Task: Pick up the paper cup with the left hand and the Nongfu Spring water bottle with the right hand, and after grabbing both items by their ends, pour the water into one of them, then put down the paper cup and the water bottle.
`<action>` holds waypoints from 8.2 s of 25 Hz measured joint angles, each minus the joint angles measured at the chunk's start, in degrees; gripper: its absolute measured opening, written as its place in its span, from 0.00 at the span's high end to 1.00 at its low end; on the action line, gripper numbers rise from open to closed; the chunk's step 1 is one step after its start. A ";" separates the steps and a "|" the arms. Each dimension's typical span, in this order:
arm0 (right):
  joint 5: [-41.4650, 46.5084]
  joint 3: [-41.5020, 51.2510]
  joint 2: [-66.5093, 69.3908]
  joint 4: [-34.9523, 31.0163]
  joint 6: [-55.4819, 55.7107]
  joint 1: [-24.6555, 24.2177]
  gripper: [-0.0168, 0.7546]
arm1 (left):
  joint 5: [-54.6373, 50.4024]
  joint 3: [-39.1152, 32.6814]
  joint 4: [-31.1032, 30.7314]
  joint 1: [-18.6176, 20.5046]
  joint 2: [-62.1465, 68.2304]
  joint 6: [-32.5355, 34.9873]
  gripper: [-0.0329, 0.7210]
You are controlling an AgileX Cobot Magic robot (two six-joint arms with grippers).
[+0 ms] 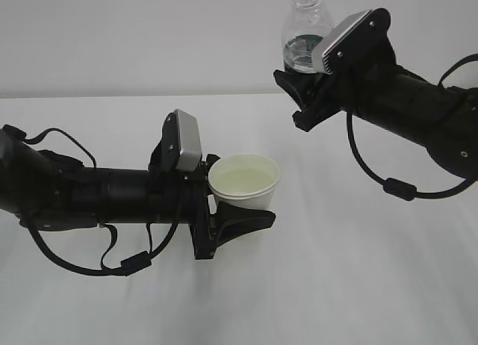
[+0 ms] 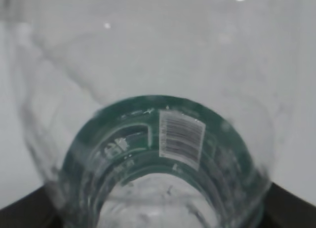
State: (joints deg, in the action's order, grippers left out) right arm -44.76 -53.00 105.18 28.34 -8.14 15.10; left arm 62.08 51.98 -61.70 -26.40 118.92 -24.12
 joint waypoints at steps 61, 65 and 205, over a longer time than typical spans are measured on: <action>1.18 0.00 0.00 0.00 8.53 0.00 0.35 | 0.00 -0.06 12.07 0.99 0.00 0.00 0.32; 1.27 0.00 0.00 0.00 8.53 0.00 0.35 | 0.00 -0.06 12.19 2.23 0.00 0.00 0.32; 1.40 0.00 0.00 0.64 8.57 0.00 0.35 | -4.42 -0.14 24.96 31.28 0.00 4.60 0.35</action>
State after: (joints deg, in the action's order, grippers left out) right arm -43.37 -53.00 105.18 28.98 0.42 15.10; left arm 57.66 51.84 -36.74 4.88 118.92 -19.52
